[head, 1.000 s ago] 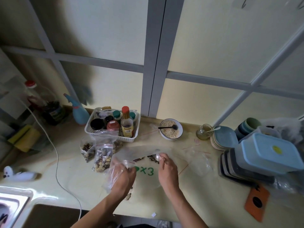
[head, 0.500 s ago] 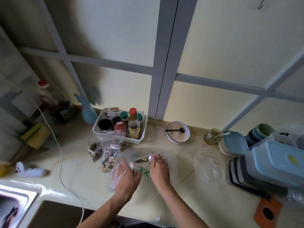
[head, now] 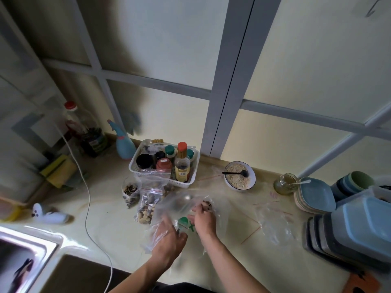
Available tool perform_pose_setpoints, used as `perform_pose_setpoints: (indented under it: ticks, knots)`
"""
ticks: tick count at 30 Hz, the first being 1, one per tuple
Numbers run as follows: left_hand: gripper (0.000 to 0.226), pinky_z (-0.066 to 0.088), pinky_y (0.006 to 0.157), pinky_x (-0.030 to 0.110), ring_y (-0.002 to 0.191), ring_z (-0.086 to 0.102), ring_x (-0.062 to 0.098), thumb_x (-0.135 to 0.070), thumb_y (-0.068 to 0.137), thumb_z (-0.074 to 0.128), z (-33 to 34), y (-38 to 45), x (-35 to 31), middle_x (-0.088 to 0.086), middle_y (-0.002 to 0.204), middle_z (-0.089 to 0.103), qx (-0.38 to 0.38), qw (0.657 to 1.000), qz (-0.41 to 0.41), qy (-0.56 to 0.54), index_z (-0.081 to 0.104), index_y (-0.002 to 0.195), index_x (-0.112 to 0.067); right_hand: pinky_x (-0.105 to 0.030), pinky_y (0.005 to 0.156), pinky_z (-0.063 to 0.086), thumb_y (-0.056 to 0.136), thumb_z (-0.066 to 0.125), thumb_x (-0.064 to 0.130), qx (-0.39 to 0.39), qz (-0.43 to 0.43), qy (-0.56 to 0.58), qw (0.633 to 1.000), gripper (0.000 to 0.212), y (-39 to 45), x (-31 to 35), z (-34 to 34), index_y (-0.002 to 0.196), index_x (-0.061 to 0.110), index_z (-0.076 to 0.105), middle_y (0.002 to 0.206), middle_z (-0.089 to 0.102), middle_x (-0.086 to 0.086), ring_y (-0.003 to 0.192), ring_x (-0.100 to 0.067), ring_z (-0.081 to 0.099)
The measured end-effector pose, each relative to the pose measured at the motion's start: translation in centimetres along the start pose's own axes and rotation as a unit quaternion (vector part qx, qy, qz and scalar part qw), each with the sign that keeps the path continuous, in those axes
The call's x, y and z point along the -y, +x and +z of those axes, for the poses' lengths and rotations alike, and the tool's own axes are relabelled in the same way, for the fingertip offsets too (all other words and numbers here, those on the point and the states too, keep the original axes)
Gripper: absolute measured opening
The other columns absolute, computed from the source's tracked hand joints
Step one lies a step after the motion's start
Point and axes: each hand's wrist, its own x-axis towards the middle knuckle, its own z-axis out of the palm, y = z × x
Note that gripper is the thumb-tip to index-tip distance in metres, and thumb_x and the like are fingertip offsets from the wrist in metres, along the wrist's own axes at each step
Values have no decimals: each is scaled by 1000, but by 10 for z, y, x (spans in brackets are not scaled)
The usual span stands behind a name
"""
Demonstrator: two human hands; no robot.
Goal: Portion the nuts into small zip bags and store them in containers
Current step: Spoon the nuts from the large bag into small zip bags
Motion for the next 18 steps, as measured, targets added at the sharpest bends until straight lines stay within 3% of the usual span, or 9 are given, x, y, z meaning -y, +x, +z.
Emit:
perform_pose_setpoints:
  ticks: [1,3,7,11,14,18]
  knots:
    - [60,46,72,33,77,48,18,-29,79,61,-1,0,-1,0,92,44,-3,1000,-2,2,32,128,-9,-25,62,58,104,43,27,9,25,55,998,29,-5,4,-1,99,12,67,103,73,-2,72,-11,75]
    - [56,43,73,31,81,44,18,-31,79,61,-1,2,1,0,96,41,-5,1000,1,11,33,124,-11,-27,62,56,105,46,16,24,69,148,986,20,-8,6,-4,98,13,64,100,70,0,74,-16,76]
    - [73,50,66,38,72,58,25,-36,73,55,7,7,9,4,97,50,10,1000,-3,-20,14,131,-22,-31,61,55,97,45,-4,22,140,267,953,21,-10,6,-9,105,2,63,95,69,-16,73,-28,71]
    - [71,50,63,36,71,59,24,-36,72,57,10,7,11,3,95,50,0,1000,-2,-20,16,128,-22,-29,63,54,99,39,-1,32,160,315,935,27,-14,1,-14,105,2,65,103,72,-18,80,-31,72]
    - [78,47,72,30,77,53,18,-38,76,58,11,5,11,2,99,51,16,1000,8,0,14,136,-12,-28,61,54,100,44,7,27,152,334,930,25,-13,-3,-21,113,3,65,114,71,-19,81,-29,72]
    - [78,42,71,29,82,52,20,-34,78,62,12,5,11,-1,105,38,39,999,25,-3,15,137,-12,-28,63,53,102,51,15,25,128,344,930,21,-16,-9,-40,106,1,65,92,76,-17,75,-26,72]
